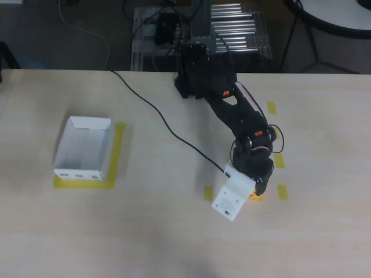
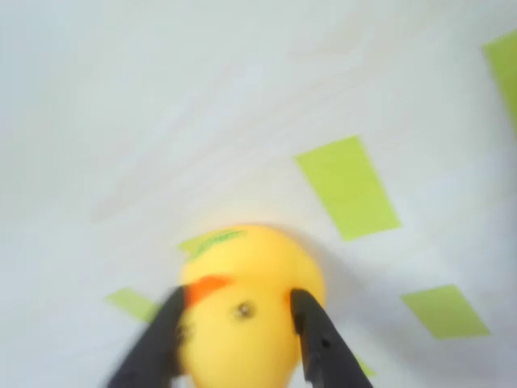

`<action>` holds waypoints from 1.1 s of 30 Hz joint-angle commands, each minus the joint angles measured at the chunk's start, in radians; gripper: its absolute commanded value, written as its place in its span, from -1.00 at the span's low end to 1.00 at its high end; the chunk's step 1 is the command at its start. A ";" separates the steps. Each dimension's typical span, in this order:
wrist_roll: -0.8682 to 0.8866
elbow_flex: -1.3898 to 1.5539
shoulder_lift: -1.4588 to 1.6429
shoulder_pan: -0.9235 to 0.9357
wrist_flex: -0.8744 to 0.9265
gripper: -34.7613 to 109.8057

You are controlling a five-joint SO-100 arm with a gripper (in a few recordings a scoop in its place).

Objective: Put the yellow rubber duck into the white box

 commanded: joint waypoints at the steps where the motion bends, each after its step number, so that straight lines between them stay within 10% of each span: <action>1: 0.040 -0.115 0.026 -0.051 -0.021 -0.52; 18: 0.285 0.290 1.083 0.414 -0.097 -0.52; 26: 0.350 1.210 1.761 1.083 -0.667 -0.52; 33: 0.325 1.566 1.749 1.371 -0.920 -0.52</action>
